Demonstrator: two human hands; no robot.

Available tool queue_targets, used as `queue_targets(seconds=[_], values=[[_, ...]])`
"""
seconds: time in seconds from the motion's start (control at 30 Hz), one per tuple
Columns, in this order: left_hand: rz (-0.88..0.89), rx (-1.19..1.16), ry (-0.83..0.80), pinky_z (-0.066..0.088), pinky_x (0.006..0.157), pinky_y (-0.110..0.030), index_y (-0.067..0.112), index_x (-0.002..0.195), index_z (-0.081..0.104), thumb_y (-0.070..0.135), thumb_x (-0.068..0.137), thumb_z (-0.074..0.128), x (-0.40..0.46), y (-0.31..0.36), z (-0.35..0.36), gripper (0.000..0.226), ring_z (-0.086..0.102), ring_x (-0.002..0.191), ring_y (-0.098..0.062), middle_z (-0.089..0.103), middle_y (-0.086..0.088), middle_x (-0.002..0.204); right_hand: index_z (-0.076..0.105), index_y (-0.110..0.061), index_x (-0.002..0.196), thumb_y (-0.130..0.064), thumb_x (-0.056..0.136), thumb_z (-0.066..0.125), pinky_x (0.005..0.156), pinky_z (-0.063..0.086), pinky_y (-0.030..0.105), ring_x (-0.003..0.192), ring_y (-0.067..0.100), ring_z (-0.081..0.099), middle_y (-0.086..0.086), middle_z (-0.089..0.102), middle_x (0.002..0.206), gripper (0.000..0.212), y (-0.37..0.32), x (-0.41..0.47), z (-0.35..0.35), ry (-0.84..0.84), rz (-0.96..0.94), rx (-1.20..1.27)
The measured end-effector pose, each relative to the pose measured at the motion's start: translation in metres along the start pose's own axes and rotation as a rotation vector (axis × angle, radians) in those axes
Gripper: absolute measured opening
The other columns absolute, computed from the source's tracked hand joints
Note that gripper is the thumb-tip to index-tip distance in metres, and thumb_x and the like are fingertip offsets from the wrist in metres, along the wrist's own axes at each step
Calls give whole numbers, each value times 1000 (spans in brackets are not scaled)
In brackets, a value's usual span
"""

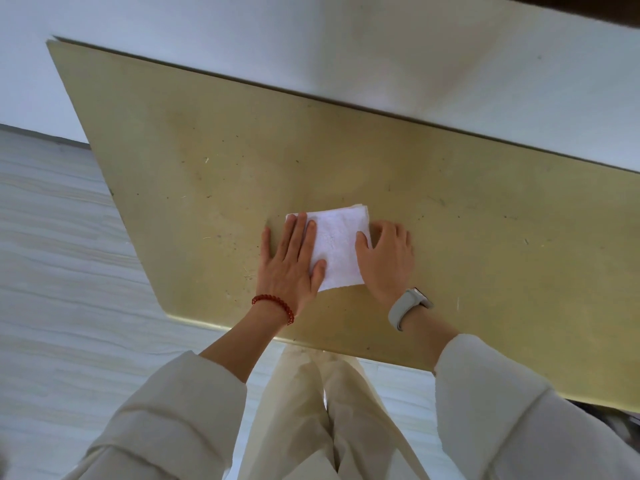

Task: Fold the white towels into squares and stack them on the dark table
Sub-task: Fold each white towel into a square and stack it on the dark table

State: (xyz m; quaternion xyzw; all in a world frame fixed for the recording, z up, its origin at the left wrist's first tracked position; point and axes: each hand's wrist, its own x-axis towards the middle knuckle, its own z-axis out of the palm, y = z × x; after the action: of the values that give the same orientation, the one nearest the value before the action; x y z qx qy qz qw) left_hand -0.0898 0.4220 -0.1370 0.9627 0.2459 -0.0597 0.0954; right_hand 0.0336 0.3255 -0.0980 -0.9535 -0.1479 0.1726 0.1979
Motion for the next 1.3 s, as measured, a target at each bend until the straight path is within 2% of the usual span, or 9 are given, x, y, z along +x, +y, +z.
queue_targets(seconds=[0.1,0.4,0.5,0.67,0.83,0.93,1.03,1.17,1.3], values=[[-3,-4,6,11,110,-53,6,143,20,43,96,7,1,1,1,61,18,138,-24,30,-14,149,52,-11,111,-33,89,50,89,35,32,104,23,48,4,57,112,31,-8,2,0,-94,137,-34],[-15,-5,30,13,107,-55,5,141,25,41,91,22,2,3,-2,61,21,137,-23,35,-14,146,47,-11,95,-27,86,51,85,40,36,87,20,46,-1,51,93,19,-22,3,-7,-159,192,68],[-34,12,11,17,108,-57,6,140,25,42,94,16,2,2,-1,60,22,136,-23,36,-13,146,42,-15,88,-25,86,51,67,44,32,67,14,48,-8,46,73,14,-21,0,-11,-178,254,276],[-41,-85,-18,28,100,-62,2,133,41,39,87,30,5,5,-6,61,38,133,-27,45,-14,140,37,-14,61,-13,87,50,38,22,12,48,9,28,-4,34,54,30,-24,1,-21,-223,174,412],[-310,-762,178,32,108,-43,4,134,43,12,84,54,15,1,-41,51,34,134,-29,41,-14,141,58,-9,94,-14,91,49,58,38,23,70,16,50,2,58,81,11,-44,-9,-53,-253,-158,347],[-640,-1517,5,37,101,-36,7,139,33,3,91,49,25,-11,-76,52,38,130,-24,37,-10,143,57,-13,95,-14,92,47,61,38,24,74,19,53,3,60,84,10,-57,-15,-80,-290,-298,324],[-751,-1973,-257,30,105,-45,8,131,42,16,98,32,24,-25,-93,35,38,131,-26,45,-11,138,55,-20,91,-13,92,49,60,36,13,70,10,50,-5,57,78,9,-67,-25,-108,-275,-343,376],[-649,-2041,-462,39,96,-40,12,110,59,42,97,29,20,-16,-111,44,56,108,-17,66,-3,107,58,-22,90,-13,92,50,68,44,27,73,14,55,-5,61,81,13,-63,-30,-133,-277,-153,627],[-518,-1942,-428,48,80,-32,10,101,65,25,96,42,6,1,-123,28,67,84,-14,71,-3,89,60,-21,95,-14,94,48,67,47,32,78,22,59,1,63,88,13,-38,-39,-138,-244,16,718]])
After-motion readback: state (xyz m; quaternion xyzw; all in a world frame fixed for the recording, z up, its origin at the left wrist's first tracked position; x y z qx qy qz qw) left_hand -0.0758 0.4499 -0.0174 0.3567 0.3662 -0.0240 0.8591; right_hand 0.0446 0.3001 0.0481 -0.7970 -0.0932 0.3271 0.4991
